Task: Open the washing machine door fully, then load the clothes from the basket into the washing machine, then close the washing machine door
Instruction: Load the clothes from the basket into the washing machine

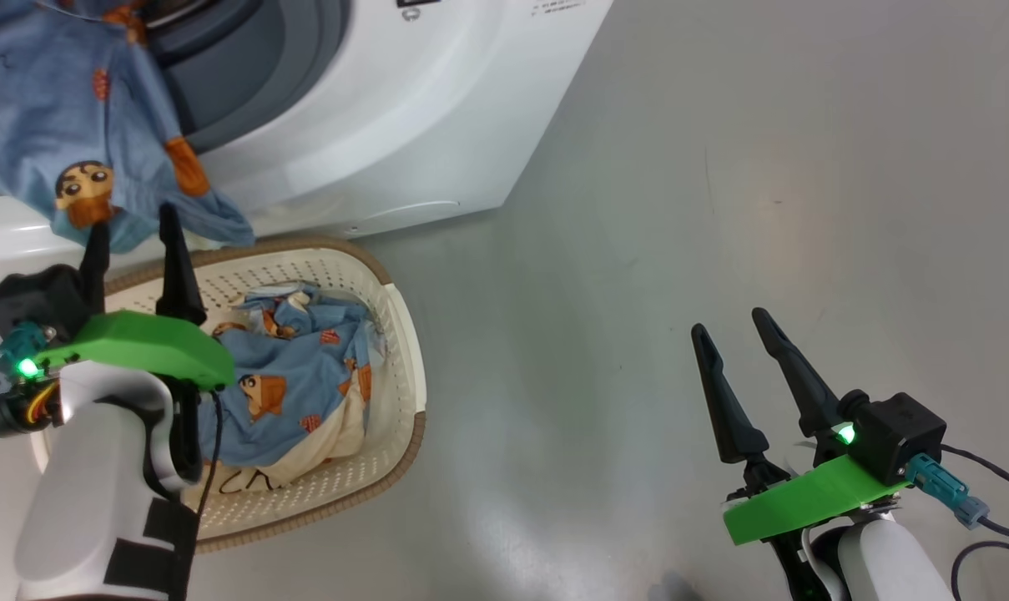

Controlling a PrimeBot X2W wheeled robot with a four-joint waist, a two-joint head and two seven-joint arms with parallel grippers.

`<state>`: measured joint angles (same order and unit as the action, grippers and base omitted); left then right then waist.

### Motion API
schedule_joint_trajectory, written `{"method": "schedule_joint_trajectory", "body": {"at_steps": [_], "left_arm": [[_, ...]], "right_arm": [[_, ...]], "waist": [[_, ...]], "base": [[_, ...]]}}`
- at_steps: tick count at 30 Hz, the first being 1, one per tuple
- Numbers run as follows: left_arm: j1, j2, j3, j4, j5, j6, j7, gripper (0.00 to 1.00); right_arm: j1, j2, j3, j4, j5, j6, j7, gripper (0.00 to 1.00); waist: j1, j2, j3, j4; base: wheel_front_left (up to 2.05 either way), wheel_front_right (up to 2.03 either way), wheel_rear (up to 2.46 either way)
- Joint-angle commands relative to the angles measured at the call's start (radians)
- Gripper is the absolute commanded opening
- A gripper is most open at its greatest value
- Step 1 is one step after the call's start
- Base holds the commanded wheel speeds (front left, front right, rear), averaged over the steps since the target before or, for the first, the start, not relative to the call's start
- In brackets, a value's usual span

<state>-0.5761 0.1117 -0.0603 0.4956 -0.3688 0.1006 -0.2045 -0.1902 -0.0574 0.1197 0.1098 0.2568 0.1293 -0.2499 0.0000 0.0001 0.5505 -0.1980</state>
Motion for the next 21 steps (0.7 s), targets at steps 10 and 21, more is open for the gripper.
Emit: {"method": "schedule_joint_trajectory", "body": {"at_steps": [10,21], "left_arm": [[-0.093,0.045,0.061,0.082,-0.017,0.004,-0.045,1.0],[-0.171,0.031,0.084,0.106,-0.016,0.001,-0.056,1.0]], "right_arm": [[-0.013,-0.003,0.015,-0.033,0.002,0.001,-0.012,1.0],[-0.016,-0.014,0.017,-0.04,0.003,0.001,-0.012,1.0]], "waist": [[0.0,-0.0001,0.038,-0.012],[0.0,-0.0001,0.06,-0.03]], "base": [[0.0,0.0,0.0],[0.0,0.0,0.0]]}}
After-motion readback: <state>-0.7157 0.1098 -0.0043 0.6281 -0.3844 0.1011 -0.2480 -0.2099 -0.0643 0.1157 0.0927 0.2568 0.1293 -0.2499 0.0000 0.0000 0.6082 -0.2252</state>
